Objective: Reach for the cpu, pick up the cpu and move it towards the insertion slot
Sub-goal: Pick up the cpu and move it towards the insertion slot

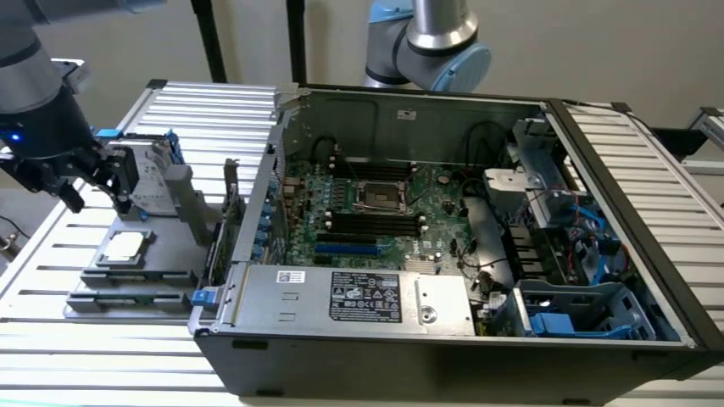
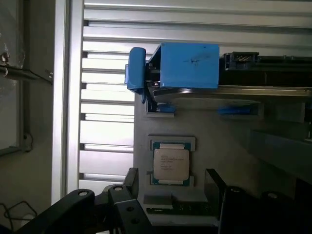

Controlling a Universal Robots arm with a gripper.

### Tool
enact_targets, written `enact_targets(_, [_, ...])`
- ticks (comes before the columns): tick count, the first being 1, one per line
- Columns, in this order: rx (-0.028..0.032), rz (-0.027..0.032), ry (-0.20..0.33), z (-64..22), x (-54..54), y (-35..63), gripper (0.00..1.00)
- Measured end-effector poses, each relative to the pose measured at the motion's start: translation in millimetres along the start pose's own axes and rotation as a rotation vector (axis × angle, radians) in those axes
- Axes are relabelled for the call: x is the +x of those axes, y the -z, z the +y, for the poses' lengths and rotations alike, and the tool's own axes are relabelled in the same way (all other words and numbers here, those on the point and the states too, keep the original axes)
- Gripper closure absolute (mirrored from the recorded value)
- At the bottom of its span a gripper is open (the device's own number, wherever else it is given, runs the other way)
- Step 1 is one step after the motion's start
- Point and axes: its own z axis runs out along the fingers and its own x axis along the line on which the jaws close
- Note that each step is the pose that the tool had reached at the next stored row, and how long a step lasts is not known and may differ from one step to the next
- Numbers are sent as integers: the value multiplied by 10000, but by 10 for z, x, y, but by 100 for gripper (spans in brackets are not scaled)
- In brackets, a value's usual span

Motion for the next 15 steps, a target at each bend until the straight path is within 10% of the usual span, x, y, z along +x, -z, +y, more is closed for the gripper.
enact_targets(15, [1, 2, 0, -86, -43, -268, 35])
